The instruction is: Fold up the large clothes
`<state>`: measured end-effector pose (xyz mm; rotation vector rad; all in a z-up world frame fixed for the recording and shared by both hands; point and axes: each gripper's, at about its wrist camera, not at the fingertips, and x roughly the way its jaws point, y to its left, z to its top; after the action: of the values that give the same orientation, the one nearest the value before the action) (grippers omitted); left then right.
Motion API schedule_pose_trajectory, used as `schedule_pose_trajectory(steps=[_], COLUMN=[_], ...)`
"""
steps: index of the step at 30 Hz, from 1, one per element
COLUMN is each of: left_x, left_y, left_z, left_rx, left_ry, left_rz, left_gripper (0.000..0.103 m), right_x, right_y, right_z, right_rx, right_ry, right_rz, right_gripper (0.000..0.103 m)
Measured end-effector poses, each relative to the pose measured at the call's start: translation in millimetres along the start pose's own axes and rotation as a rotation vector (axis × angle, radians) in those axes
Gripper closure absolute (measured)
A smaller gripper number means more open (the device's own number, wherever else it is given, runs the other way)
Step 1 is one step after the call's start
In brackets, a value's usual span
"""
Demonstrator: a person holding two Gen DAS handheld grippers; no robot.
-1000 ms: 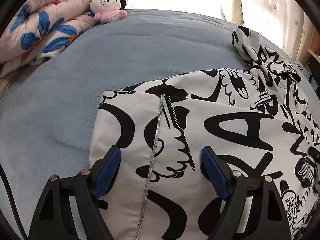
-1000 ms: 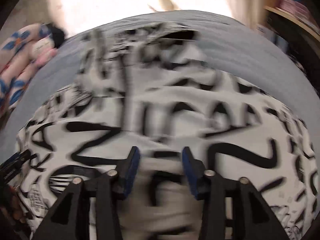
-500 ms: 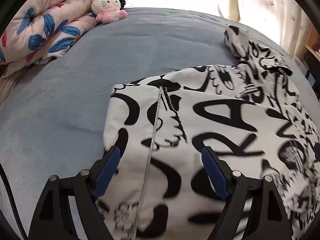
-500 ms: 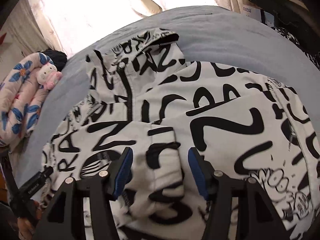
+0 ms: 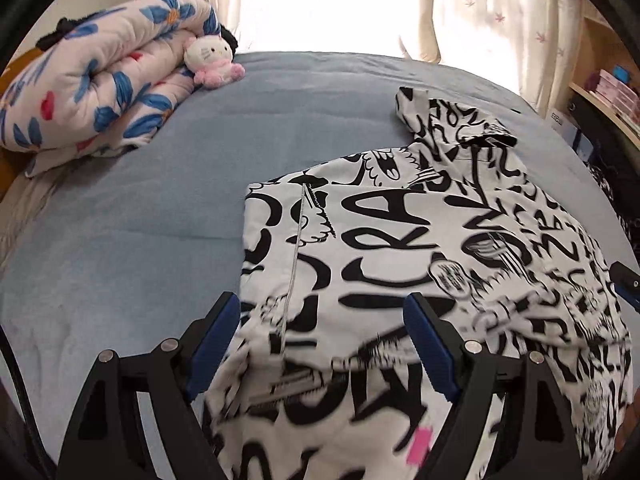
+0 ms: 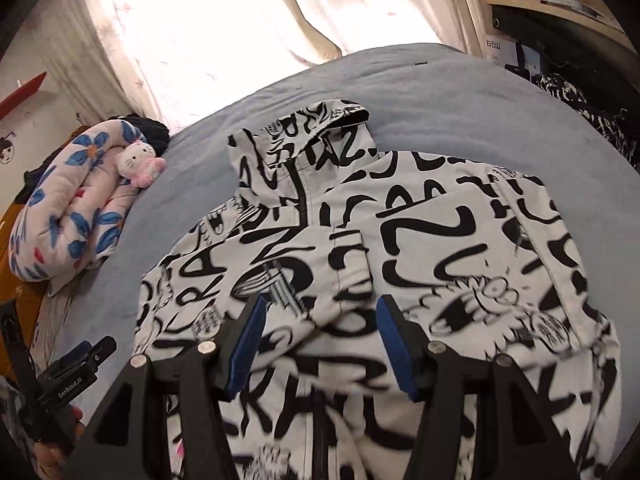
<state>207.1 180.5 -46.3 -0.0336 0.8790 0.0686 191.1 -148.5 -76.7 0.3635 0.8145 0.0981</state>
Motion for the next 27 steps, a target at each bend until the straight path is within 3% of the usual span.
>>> schedule_pose_trajectory(steps=[13,27], left_x=[-89.5,-131.5], left_y=[10.0,32.7], left_z=[-48.3,-108.5], left_rx=[0.045,0.013], left_ry=[-0.067,-0.061], left_rz=[0.034,0.038], left_gripper=[0.020,0.020], right_x=[-67.0,-127.6], right_y=[0.7,-22.0], right_z=[-54.5,-104.0], right_rx=[-0.053,-0.126], right_ry=[-0.001,-0.036], right_rz=[-0.003,-0.071], right_gripper=[0.045,0.045])
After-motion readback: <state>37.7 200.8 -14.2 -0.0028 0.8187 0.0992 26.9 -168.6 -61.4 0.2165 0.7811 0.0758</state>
